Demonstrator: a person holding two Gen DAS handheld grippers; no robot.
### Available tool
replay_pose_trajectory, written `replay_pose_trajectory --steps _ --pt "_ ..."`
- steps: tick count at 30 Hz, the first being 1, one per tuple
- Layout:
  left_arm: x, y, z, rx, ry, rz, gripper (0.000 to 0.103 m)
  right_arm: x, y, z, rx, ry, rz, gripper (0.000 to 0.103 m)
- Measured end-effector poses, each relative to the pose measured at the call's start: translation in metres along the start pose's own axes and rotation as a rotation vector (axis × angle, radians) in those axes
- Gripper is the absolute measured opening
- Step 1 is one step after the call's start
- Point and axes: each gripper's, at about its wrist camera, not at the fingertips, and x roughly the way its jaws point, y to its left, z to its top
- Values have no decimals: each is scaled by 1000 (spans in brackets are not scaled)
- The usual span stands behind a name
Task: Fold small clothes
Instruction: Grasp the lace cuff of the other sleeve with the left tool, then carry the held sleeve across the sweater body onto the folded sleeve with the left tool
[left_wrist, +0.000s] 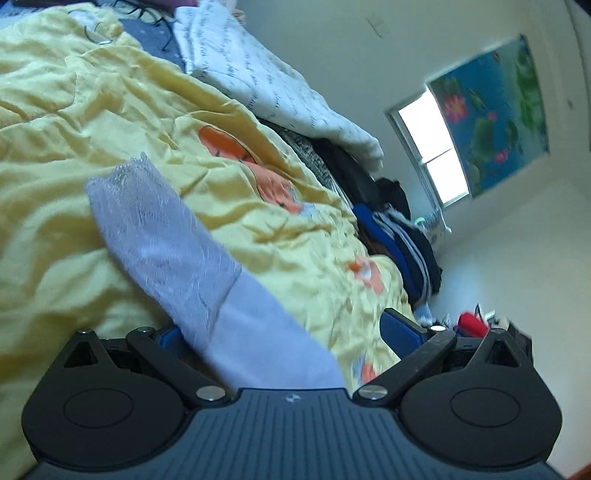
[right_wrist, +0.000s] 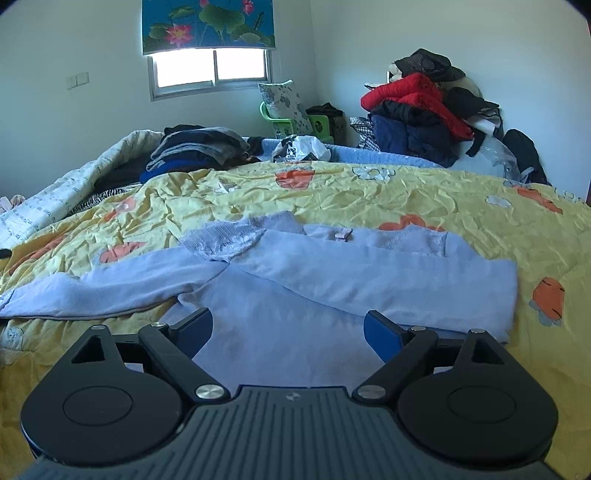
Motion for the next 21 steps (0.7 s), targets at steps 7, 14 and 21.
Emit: replay_pose_trajectory --steps 7,14,21 --pt "23 15 8 -76 106 67 6 -6 -8 -1 -9 -14 -30 91" --pt "4 -55 -17 313 2 91 5 1 -24 -7 -30 29 -74 91" --pt "-1 -136 -72 641 -13 11 5 6 -39 -18 7 77 -74 91"
